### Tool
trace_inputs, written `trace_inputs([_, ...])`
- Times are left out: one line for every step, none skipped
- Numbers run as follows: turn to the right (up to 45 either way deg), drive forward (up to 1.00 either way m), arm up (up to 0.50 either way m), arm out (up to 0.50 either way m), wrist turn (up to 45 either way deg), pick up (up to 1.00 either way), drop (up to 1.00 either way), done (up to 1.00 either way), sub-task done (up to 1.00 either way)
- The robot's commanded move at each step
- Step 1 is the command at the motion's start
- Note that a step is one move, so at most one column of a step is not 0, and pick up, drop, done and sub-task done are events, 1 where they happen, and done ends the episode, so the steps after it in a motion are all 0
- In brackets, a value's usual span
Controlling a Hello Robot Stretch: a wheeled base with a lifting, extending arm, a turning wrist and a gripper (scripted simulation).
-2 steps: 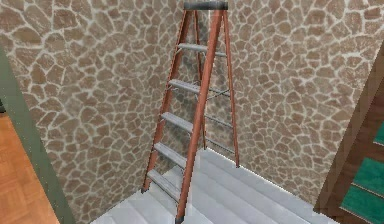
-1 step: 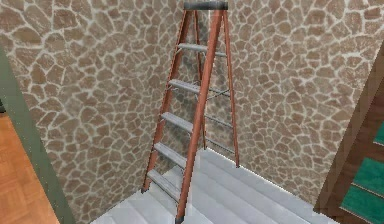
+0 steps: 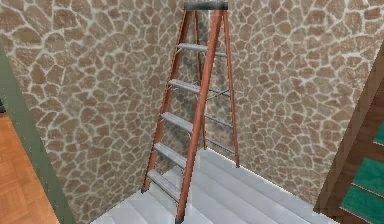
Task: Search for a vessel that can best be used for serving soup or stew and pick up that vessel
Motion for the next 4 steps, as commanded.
trace_inputs([0.0, 0.0, -0.14, 0.0, 0.0, 0.0, 0.0, 0.0, 0.0])
trace_inputs([0.0, 0.0, 0.0, 0.0, 0.0, 1.0, 0.0, 0.0, 0.0])
trace_inputs([0.0, 0.0, 0.1, 0.0, 0.0, 0.0, 0.0, 0.0, 0.0])
trace_inputs([0.0, 0.0, 0.0, 0.0, 0.0, 0.0, 0.0, 1.0, 0.0])
